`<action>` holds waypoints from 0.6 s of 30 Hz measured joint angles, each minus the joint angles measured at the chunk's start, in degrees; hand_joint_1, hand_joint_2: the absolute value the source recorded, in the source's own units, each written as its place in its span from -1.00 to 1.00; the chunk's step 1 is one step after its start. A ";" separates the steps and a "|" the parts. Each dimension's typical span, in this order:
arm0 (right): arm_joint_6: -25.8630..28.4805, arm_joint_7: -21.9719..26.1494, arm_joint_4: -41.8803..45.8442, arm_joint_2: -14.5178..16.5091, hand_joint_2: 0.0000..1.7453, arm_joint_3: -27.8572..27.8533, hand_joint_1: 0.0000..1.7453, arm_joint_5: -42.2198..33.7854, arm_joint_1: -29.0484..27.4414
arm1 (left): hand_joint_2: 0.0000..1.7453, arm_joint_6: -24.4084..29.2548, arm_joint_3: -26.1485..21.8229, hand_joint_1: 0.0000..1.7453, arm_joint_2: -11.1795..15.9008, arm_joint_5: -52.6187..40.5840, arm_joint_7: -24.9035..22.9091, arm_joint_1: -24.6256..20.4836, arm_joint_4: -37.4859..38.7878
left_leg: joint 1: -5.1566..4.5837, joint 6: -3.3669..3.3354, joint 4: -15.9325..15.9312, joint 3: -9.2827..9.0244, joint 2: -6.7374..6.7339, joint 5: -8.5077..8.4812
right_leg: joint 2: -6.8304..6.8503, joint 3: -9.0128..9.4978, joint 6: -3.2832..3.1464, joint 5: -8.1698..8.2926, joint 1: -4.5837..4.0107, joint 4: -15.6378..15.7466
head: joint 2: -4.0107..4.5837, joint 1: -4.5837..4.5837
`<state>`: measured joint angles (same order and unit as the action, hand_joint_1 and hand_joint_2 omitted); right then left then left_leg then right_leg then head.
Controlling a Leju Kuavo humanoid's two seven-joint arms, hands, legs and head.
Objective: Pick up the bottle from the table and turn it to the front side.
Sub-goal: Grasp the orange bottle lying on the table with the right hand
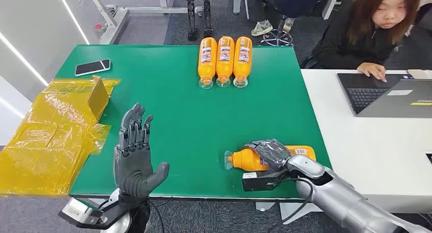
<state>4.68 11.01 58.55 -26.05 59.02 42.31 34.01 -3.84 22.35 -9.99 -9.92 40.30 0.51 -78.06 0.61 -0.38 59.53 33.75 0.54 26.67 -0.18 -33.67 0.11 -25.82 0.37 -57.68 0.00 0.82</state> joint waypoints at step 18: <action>9.11 -5.69 30.71 5.25 1.00 -18.05 1.00 21.41 -14.25 | 1.00 -1.96 -0.97 -1.00 -1.41 -1.04 0.00 -0.20 -0.08 | 0.00 0.03 -0.10 0.44 -0.03 0.01 | -0.03 -0.55 -0.07 -0.05 0.00 -0.05 | 0.00 -0.02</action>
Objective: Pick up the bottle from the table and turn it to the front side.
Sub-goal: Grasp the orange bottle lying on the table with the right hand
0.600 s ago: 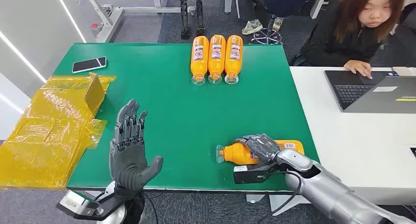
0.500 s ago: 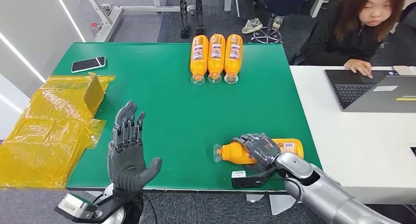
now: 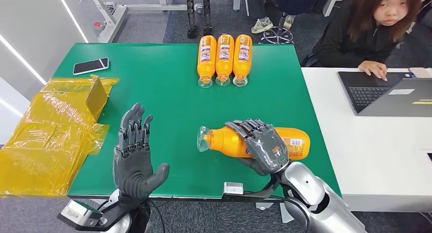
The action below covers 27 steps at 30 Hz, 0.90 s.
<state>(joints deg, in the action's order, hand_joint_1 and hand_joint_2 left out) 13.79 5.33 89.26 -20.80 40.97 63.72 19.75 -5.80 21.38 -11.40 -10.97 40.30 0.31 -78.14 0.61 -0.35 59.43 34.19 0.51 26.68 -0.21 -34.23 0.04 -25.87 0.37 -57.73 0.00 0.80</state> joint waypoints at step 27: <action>5.69 8.65 7.86 16.24 1.00 -1.35 1.00 -2.21 -6.89 | 1.00 -5.47 4.58 -1.00 -1.89 6.31 0.00 -6.63 5.86 | -0.01 0.01 -0.01 0.05 -0.10 0.00 | -0.05 -0.09 -0.03 -0.01 0.00 -0.04 | 0.00 0.00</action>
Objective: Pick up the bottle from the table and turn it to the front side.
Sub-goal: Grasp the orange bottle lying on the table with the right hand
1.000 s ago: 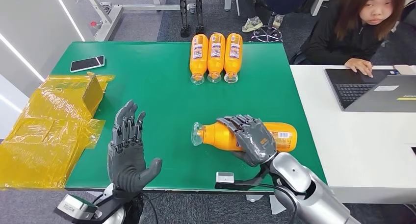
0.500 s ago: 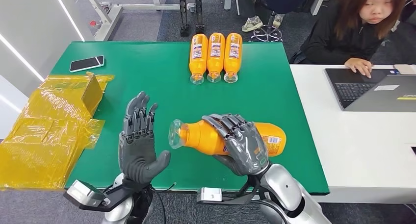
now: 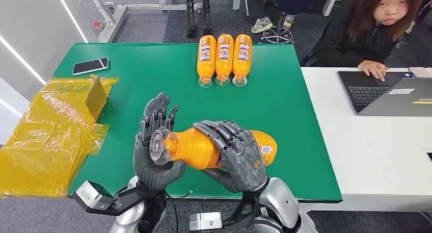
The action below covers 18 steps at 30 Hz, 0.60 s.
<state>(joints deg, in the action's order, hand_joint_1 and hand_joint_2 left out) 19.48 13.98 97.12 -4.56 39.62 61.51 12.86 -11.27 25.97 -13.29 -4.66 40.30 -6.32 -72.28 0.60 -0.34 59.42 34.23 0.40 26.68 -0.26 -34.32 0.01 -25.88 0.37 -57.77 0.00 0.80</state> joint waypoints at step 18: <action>0.50 3.35 -9.94 1.66 1.00 1.77 1.00 -5.42 -1.60 | 1.00 -0.50 -0.11 -1.00 1.52 0.45 0.00 0.56 -0.79 | 0.00 0.00 -0.01 0.01 0.00 0.00 | 0.00 -0.01 0.00 0.00 -0.01 -0.01 | 0.00 0.00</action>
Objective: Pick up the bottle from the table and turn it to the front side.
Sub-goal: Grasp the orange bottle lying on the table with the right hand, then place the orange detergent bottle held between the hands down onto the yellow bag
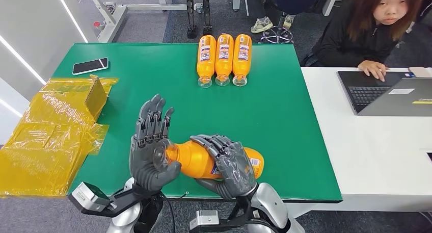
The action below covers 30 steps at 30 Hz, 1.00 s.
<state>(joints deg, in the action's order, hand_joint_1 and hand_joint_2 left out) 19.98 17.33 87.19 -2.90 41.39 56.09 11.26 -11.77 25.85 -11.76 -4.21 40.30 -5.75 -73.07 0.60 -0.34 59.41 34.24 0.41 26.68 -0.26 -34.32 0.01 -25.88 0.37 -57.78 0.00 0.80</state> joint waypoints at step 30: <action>-1.98 2.64 -1.76 7.26 1.00 0.63 1.00 -4.01 1.54 | 1.00 -2.12 -0.72 0.89 -0.69 1.58 0.00 -0.28 0.02 | 0.00 0.00 0.00 0.02 0.00 0.00 | 0.01 0.00 0.00 0.00 0.00 -0.01 | 0.00 -0.01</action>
<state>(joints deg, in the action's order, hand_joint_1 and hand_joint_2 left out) 17.99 19.97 85.42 4.36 42.03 52.09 12.81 -13.89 25.14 -12.46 -2.63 40.30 -6.04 -73.05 0.60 -0.34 59.41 34.26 0.41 26.68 -0.25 -34.33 0.00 -25.88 0.36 -57.79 0.00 0.79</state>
